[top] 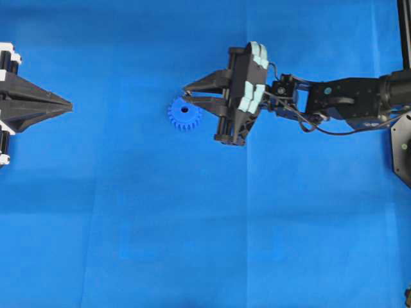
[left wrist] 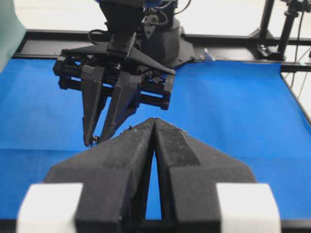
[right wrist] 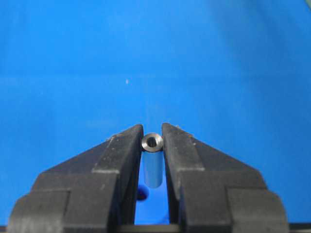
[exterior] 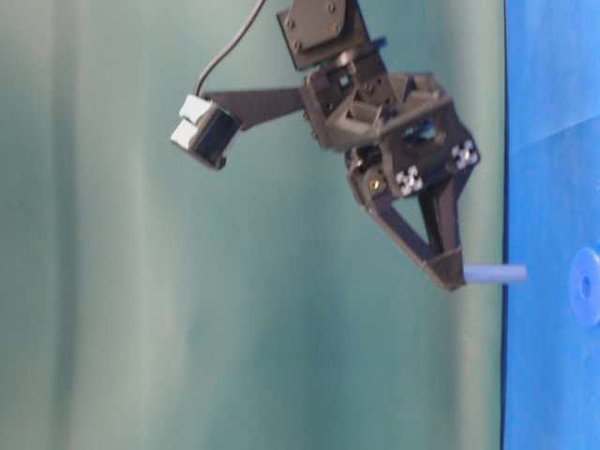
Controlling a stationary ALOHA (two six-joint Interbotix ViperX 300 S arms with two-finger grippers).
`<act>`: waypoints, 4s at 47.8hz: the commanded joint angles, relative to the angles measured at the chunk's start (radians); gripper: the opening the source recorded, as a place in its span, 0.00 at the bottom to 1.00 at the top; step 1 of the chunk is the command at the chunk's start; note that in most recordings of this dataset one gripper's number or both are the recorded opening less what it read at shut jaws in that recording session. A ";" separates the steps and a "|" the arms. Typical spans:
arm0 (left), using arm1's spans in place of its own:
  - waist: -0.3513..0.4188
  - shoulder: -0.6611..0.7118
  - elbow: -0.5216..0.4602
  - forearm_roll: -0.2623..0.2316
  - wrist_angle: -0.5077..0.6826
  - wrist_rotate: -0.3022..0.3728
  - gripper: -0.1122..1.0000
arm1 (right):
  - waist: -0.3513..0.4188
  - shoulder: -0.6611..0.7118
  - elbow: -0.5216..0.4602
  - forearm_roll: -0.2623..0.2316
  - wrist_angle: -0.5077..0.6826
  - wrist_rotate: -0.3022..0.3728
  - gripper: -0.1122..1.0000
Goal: Insert the shaft placed at a random location into the center hole of the small gear at another random location.
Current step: 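Carry the shaft left with the right gripper over the blue gear, then align the held shaft above the gear's center hole with the right gripper, then lower the shaft into the gear's center hole with the right gripper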
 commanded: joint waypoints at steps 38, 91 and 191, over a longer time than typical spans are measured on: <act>-0.002 0.003 -0.008 0.002 0.000 -0.012 0.10 | 0.005 0.097 -0.046 0.014 -0.046 0.014 0.13; -0.002 0.003 -0.008 0.003 0.008 -0.012 0.10 | 0.008 -0.003 -0.011 0.014 -0.038 0.006 0.13; -0.002 0.003 -0.008 0.002 0.008 -0.014 0.10 | 0.028 0.150 -0.009 0.118 -0.156 -0.023 0.13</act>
